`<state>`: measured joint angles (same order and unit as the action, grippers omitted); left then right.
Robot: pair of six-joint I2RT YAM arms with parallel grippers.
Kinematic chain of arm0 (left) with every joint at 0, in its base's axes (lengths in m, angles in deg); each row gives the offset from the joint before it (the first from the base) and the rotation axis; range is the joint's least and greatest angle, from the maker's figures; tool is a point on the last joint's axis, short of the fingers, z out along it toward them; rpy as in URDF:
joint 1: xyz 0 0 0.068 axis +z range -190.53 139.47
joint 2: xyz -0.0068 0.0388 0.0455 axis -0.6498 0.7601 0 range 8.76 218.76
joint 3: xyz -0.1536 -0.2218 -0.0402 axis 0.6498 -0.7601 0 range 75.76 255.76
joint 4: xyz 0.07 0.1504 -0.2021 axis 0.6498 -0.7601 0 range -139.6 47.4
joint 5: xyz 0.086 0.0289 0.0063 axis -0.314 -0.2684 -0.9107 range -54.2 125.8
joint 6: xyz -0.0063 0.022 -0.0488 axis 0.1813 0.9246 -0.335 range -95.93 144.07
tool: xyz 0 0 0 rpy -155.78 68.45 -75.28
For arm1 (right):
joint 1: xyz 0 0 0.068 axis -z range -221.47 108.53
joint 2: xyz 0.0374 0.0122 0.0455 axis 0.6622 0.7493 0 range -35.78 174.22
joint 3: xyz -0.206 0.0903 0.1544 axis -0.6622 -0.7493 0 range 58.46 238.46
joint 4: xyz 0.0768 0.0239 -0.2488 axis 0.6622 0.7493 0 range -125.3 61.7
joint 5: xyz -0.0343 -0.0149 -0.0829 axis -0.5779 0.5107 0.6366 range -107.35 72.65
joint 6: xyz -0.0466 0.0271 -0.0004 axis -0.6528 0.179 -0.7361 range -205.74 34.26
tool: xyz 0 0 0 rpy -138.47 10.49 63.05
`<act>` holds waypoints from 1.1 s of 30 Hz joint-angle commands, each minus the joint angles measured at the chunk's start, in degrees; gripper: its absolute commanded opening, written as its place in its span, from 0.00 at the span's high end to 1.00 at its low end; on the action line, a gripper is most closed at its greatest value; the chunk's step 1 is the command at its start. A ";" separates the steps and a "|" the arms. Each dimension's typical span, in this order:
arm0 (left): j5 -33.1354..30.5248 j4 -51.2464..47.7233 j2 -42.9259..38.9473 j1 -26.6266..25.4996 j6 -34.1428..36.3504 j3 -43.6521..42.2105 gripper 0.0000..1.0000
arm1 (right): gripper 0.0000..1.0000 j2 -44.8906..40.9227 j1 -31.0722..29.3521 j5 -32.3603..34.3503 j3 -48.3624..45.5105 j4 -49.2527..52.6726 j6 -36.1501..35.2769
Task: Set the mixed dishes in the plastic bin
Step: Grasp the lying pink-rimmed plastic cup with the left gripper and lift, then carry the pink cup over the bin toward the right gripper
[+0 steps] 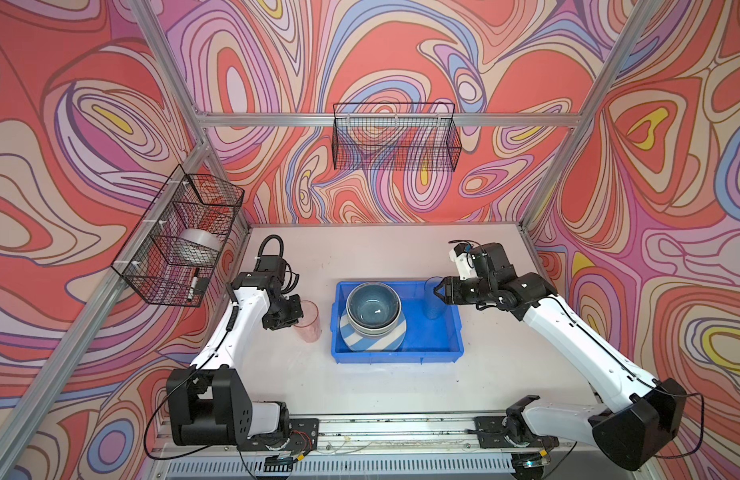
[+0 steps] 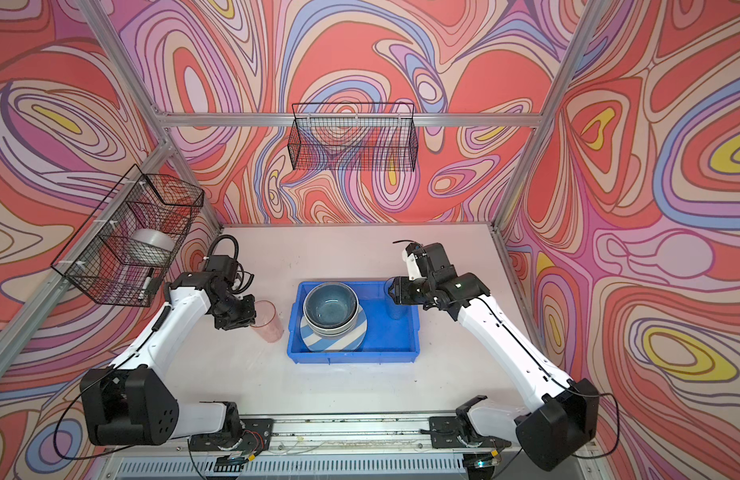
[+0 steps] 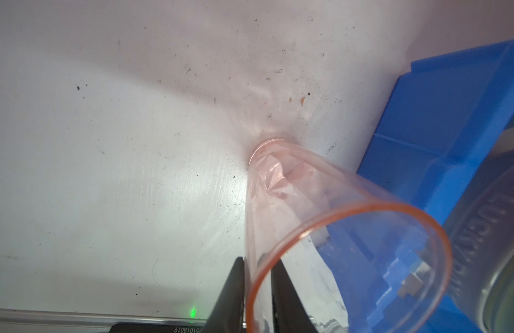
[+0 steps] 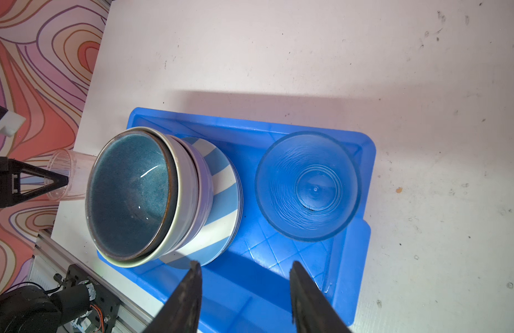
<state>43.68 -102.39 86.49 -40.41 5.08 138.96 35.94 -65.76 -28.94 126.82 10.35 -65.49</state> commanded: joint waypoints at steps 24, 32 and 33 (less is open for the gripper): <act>-1.57 -7.33 -2.60 0.41 -0.26 14.16 1.00 | 0.49 -0.58 -0.14 -6.53 3.56 -0.08 -0.46; -5.46 -10.78 -5.37 -2.88 -1.94 24.11 1.00 | 0.49 1.40 -3.83 -7.50 7.52 -0.82 0.38; -6.25 -10.79 -5.48 -3.98 -2.38 25.13 1.00 | 0.49 1.85 -4.72 -6.95 8.24 -0.91 0.41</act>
<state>39.92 -110.35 82.40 -42.31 4.25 161.36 36.60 -68.37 -36.00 132.63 10.44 -65.32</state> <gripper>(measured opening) 0.085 0.506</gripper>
